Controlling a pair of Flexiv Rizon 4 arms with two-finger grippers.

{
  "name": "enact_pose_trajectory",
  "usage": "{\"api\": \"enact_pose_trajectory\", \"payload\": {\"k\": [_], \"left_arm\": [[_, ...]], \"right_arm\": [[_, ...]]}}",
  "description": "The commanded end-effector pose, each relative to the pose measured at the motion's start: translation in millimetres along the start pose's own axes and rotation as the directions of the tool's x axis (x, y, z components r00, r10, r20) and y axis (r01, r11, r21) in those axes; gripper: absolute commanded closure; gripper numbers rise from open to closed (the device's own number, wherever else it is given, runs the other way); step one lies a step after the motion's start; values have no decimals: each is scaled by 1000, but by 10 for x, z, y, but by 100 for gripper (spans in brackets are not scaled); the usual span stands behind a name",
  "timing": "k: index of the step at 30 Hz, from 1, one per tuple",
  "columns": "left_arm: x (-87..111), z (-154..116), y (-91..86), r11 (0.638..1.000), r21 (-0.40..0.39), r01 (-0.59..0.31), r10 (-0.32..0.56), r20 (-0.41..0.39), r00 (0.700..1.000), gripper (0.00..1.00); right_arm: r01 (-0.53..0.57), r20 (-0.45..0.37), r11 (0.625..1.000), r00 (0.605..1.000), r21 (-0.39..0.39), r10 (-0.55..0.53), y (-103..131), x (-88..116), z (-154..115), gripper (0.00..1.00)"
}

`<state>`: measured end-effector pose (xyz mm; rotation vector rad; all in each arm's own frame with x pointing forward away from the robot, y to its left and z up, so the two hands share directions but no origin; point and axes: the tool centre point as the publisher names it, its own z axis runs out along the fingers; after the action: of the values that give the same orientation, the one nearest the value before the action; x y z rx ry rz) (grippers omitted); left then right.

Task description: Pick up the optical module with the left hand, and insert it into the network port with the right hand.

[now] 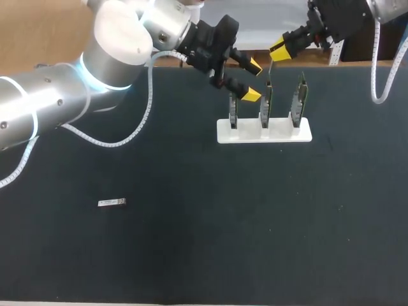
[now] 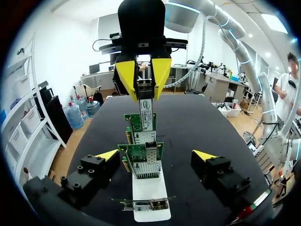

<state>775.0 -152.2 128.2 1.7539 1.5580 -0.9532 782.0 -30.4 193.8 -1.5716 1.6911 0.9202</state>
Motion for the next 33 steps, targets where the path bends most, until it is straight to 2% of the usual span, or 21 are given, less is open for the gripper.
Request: {"api": "enact_pose_trajectory", "payload": {"k": [1, 33], "left_arm": [[-12, 1, 20, 1000, 3, 3, -3, -2, 1000, 0], [-33, 22, 3, 1000, 21, -13, 13, 5, 1000, 0]], "right_arm": [[1, 1, 1000, 1000, 2, -1, 8, -1, 2, 100], [-2, 4, 1000, 1000, -11, 2, -6, 21, 28, 100]]}}
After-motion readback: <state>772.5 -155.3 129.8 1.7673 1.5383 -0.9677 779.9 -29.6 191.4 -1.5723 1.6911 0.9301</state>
